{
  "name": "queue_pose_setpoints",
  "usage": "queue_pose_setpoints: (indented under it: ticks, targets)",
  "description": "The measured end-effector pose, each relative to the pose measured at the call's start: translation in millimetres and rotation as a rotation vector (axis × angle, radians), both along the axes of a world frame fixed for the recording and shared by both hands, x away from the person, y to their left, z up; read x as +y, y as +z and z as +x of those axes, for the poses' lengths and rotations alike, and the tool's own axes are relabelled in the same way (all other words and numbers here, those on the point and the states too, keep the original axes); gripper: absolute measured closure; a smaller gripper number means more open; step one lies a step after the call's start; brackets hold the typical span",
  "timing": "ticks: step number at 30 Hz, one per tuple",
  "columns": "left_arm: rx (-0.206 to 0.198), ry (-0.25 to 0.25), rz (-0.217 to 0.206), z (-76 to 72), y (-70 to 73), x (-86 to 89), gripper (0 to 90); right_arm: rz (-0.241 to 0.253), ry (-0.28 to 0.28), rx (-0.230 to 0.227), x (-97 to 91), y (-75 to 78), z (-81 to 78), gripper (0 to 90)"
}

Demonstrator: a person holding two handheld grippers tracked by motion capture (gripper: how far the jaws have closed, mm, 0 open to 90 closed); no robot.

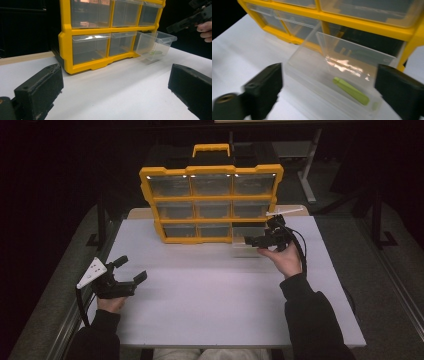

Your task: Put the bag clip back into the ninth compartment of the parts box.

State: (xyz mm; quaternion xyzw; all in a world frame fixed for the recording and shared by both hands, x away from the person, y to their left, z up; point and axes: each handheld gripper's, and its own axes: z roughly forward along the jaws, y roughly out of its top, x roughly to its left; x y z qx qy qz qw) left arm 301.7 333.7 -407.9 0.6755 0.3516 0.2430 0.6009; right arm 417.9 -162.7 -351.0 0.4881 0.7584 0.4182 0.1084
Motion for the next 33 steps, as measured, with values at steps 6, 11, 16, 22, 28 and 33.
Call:
queue_pose_setpoints:
  ticks: [6,11,16,22,28,33]
  targets:
    - [0.002,-0.004,-0.006,-0.3,0.2,0.5,0.0,-0.038,0.022,-0.001,8.7,1.7,-8.8,0.0]
    - [0.002,-0.003,-0.004,-0.5,0.3,0.4,0.0,-0.028,0.036,-0.004,6.3,0.0,-16.5,0.0]
    - [0.001,-0.005,-0.001,-0.4,0.0,-0.2,0.0,-0.034,0.029,0.014,-2.9,-5.9,-21.5,0.0]
    - [0.001,-0.005,-0.001,-0.4,0.1,-0.2,0.0,-0.048,0.006,0.011,-13.8,-10.2,-29.4,0.0]
    - [-0.001,-0.003,-0.004,-0.9,0.5,0.2,0.0,-0.041,-0.016,-0.02,-19.2,-10.4,-39.3,0.0]
    - [-0.004,-0.003,-0.006,-1.0,0.7,0.2,0.0,-0.028,-0.029,-0.063,-26.4,-9.9,-49.9,0.0]
